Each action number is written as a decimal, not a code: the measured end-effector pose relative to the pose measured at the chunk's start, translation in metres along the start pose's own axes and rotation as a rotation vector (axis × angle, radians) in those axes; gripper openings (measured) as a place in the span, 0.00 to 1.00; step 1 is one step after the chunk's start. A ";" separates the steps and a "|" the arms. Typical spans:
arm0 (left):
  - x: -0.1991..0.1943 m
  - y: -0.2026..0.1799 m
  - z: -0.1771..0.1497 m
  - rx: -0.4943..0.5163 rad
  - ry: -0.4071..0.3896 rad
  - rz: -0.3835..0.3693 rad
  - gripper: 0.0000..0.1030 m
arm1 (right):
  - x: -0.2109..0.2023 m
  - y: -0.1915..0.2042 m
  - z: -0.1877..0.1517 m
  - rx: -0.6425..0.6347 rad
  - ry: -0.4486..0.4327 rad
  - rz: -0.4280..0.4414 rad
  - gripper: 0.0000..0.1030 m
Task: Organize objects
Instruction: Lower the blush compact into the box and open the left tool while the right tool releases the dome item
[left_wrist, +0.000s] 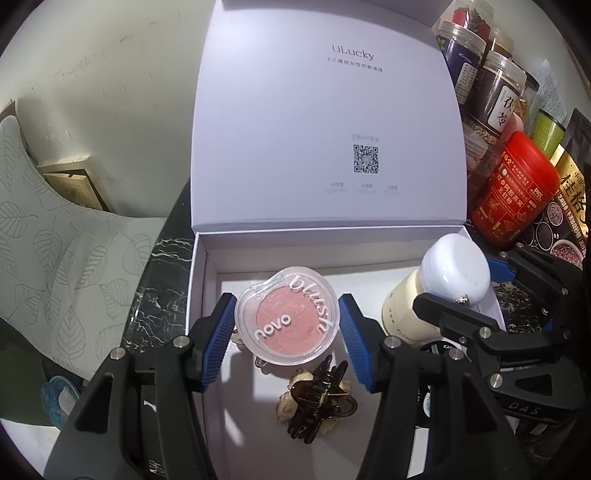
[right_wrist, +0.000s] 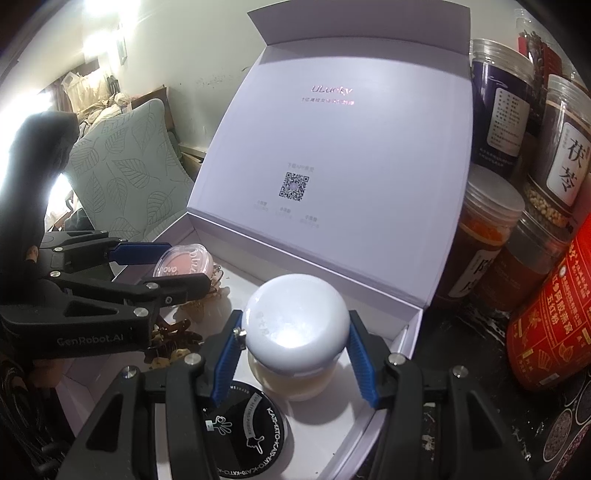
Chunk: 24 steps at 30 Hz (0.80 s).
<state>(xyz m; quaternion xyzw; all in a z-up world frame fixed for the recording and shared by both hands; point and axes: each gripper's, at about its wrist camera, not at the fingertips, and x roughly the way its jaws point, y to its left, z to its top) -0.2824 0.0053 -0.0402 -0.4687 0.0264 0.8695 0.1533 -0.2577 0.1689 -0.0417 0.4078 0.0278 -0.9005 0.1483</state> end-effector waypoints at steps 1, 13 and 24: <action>0.002 0.002 0.001 -0.004 0.002 -0.004 0.53 | 0.000 0.000 0.000 0.000 0.001 0.001 0.53; 0.002 0.003 0.001 -0.008 0.011 -0.004 0.54 | -0.003 0.002 -0.004 -0.014 0.008 -0.004 0.59; -0.016 0.003 0.003 -0.018 -0.037 0.001 0.56 | -0.017 0.002 -0.011 -0.008 -0.006 -0.033 0.66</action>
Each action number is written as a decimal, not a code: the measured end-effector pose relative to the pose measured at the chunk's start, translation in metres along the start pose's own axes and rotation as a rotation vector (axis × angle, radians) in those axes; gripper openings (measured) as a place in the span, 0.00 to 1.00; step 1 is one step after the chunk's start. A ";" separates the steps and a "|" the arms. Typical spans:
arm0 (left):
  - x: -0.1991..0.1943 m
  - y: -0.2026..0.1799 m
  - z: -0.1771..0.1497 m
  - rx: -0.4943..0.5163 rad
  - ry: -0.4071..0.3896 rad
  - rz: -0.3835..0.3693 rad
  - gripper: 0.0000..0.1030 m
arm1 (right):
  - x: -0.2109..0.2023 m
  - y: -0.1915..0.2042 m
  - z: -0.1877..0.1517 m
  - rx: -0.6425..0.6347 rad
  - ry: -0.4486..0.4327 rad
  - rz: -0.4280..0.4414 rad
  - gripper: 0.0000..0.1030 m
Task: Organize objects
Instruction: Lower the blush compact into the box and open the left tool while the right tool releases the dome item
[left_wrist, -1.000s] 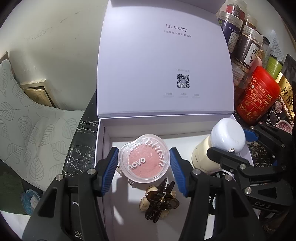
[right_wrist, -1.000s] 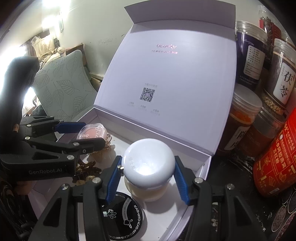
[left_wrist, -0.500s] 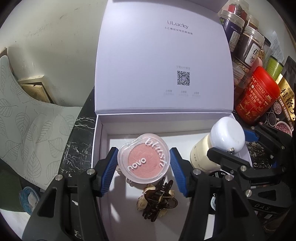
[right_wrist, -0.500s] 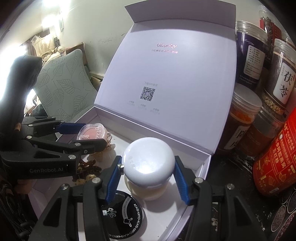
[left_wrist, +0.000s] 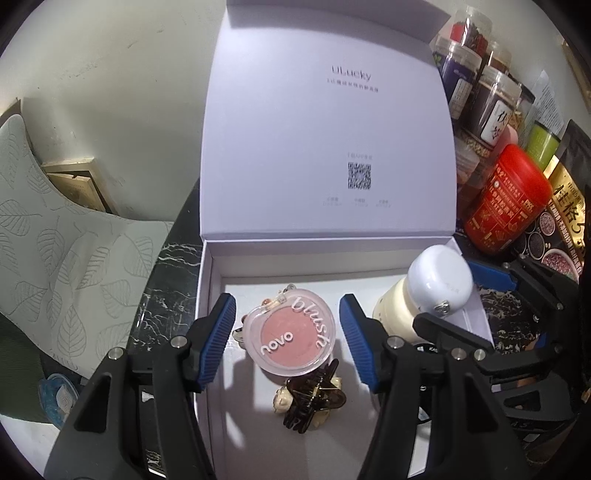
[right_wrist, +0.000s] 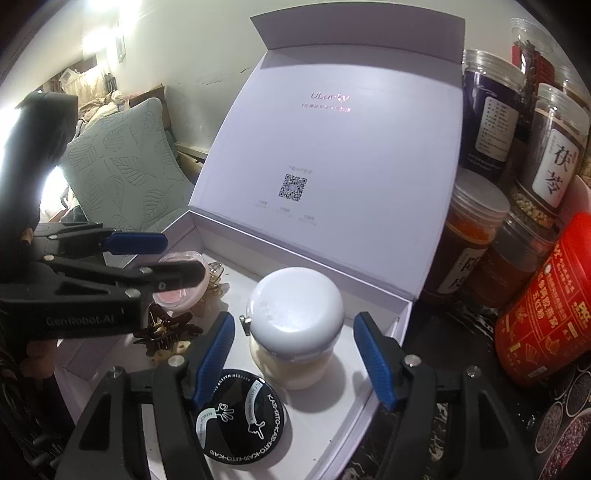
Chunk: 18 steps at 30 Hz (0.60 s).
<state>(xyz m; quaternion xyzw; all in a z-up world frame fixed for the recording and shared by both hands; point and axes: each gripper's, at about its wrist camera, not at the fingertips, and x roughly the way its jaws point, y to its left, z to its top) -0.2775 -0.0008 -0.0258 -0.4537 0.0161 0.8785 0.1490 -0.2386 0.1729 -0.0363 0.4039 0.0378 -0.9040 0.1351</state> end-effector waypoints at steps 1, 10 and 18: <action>-0.002 0.000 0.000 -0.002 -0.005 0.000 0.57 | -0.003 0.000 -0.001 0.001 -0.005 -0.002 0.66; -0.031 -0.006 -0.006 -0.020 -0.049 -0.015 0.59 | -0.028 -0.002 -0.001 0.017 -0.024 -0.019 0.66; -0.064 -0.015 -0.014 -0.027 -0.077 -0.012 0.63 | -0.068 0.008 -0.002 -0.006 -0.066 -0.044 0.67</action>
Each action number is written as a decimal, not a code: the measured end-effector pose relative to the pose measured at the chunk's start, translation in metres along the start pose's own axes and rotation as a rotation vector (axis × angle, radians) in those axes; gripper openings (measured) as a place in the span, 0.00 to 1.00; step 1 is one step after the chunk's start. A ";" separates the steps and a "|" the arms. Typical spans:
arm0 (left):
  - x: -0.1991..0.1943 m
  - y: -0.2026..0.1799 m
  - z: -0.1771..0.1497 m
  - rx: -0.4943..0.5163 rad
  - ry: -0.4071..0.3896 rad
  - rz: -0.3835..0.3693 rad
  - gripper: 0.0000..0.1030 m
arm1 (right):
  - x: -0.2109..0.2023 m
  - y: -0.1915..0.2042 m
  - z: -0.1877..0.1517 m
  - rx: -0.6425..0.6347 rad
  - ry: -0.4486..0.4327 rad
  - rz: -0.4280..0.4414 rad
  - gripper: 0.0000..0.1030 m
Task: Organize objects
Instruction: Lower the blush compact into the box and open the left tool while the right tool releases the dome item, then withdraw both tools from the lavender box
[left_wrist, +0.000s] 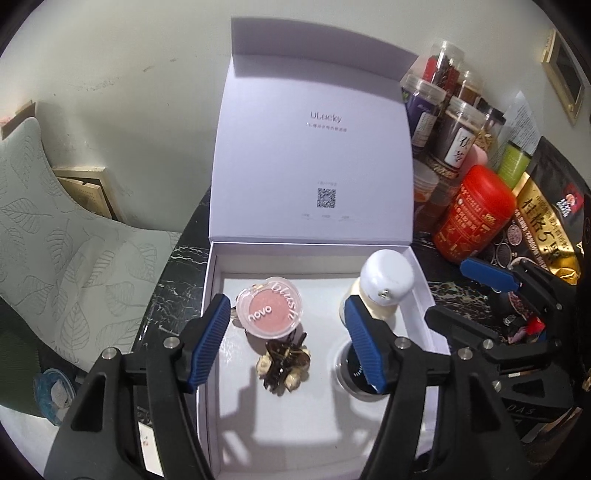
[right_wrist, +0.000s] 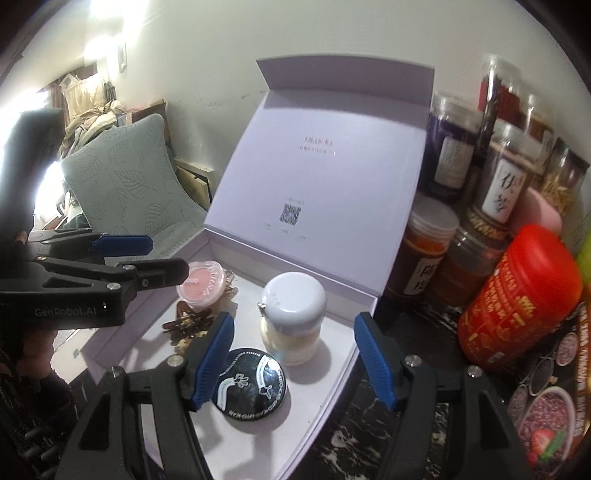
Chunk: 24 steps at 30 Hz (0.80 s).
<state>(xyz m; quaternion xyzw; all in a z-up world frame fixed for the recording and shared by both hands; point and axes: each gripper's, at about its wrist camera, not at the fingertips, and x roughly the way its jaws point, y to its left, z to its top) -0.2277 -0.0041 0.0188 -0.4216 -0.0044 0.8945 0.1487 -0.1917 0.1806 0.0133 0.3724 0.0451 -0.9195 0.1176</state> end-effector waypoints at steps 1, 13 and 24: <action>-0.005 -0.001 -0.001 -0.001 -0.007 0.004 0.65 | -0.004 0.001 0.000 -0.002 -0.005 -0.003 0.68; -0.066 -0.013 -0.009 0.017 -0.074 0.038 0.83 | -0.057 0.021 0.003 -0.027 -0.066 -0.009 0.71; -0.111 -0.026 -0.019 0.036 -0.121 0.053 0.86 | -0.099 0.028 0.000 -0.028 -0.111 -0.030 0.78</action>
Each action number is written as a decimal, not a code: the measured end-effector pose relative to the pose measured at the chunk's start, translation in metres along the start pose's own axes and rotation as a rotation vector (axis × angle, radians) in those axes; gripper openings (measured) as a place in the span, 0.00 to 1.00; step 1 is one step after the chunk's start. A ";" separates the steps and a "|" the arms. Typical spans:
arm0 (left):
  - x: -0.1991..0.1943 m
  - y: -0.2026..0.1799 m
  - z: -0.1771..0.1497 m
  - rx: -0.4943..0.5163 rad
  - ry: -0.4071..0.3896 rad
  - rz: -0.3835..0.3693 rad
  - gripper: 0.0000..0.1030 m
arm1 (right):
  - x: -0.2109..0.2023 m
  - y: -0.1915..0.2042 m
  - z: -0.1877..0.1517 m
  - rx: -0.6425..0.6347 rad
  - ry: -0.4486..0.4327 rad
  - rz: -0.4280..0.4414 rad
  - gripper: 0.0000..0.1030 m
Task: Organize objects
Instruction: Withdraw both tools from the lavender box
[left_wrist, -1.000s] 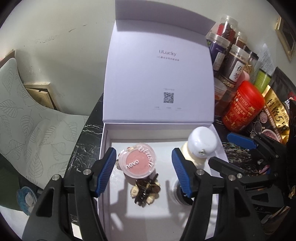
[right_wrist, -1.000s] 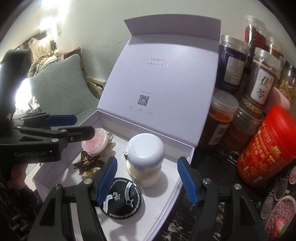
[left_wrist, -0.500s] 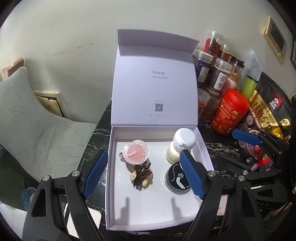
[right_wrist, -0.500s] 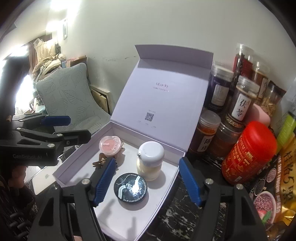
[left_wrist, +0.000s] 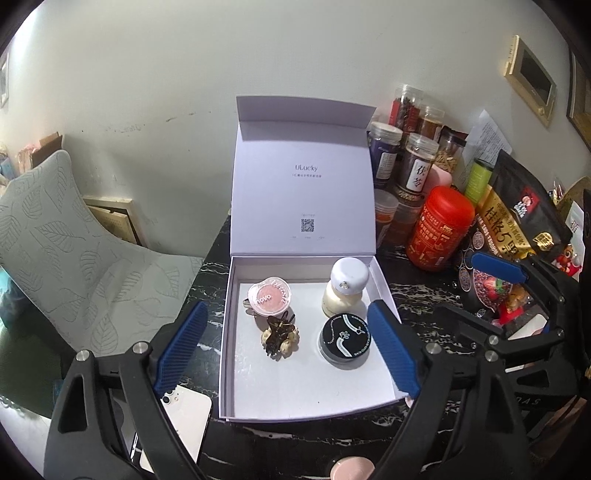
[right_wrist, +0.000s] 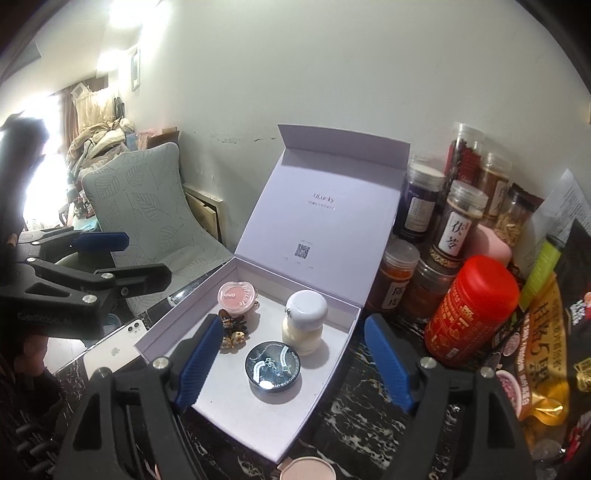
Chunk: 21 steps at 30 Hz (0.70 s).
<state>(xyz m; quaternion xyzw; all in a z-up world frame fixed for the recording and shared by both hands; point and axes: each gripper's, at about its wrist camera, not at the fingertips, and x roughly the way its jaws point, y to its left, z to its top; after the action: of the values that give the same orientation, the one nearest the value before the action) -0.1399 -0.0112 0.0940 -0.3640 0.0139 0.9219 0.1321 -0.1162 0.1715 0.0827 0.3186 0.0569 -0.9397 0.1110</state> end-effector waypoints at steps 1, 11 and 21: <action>-0.004 -0.002 0.000 0.003 -0.004 0.002 0.86 | -0.004 0.001 0.000 0.000 -0.002 -0.004 0.78; -0.037 -0.018 -0.005 0.017 -0.042 0.007 0.90 | -0.037 0.000 -0.005 0.023 -0.007 -0.037 0.78; -0.063 -0.031 -0.014 0.025 -0.062 -0.010 0.91 | -0.067 0.003 -0.011 0.007 -0.018 -0.058 0.78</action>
<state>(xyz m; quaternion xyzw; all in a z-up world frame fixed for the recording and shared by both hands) -0.0787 0.0025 0.1281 -0.3336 0.0197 0.9318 0.1419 -0.0566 0.1821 0.1148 0.3089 0.0620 -0.9455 0.0830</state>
